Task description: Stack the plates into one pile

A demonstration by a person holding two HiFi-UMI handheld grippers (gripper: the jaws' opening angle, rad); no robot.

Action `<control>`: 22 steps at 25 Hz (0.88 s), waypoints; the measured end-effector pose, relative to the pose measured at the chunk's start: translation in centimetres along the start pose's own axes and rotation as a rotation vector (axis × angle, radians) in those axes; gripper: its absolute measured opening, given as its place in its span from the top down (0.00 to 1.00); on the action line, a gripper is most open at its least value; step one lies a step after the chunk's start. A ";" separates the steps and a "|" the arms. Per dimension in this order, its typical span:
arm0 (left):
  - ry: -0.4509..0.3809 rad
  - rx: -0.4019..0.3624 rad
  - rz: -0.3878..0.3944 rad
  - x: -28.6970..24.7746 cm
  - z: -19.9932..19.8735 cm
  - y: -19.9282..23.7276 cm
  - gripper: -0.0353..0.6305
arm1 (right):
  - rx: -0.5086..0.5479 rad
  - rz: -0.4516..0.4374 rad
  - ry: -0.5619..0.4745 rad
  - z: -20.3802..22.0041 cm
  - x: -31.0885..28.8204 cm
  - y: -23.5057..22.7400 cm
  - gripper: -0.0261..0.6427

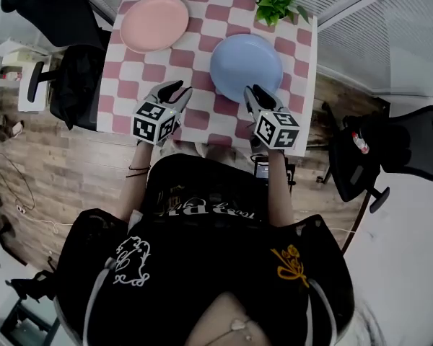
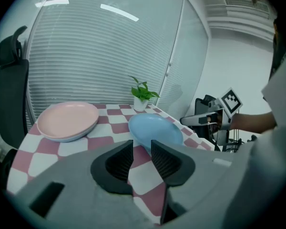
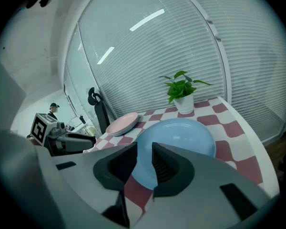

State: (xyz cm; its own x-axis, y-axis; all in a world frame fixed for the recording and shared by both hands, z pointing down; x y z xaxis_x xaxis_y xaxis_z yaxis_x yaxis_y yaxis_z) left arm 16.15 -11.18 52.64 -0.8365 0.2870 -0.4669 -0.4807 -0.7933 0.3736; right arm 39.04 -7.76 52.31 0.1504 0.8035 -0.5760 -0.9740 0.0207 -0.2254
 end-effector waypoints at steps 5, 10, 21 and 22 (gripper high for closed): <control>0.107 0.007 0.062 -5.2 1.5 -1.9 0.69 | -0.011 0.071 0.044 1.8 0.3 -3.7 0.82; 0.184 0.064 0.090 -9.6 2.2 -1.7 0.59 | -0.046 0.147 0.075 2.7 0.1 -7.7 0.81; 0.193 0.212 -0.017 -13.2 2.6 0.5 0.58 | -0.158 0.159 0.198 5.5 -3.2 -11.1 0.72; 0.199 0.212 -0.012 -13.5 2.7 0.5 0.58 | -0.167 0.158 0.197 5.7 -3.4 -11.1 0.72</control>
State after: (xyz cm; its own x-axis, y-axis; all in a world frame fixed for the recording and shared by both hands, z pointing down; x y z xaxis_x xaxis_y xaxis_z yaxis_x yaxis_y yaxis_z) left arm 26.52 -14.06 61.30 -0.7728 0.1680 -0.6120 -0.5517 -0.6544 0.5171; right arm 48.34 -7.37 61.23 0.0449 0.6578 -0.7519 -0.9491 -0.2068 -0.2376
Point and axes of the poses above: the fingertips, and each gripper's own axes: x backward along the fingers, y to its left, z out of its underside, the point moved 5 cm from there along x, backward along the fingers, and after that the axes turned 13 degrees about z, right-handed, at the moved point
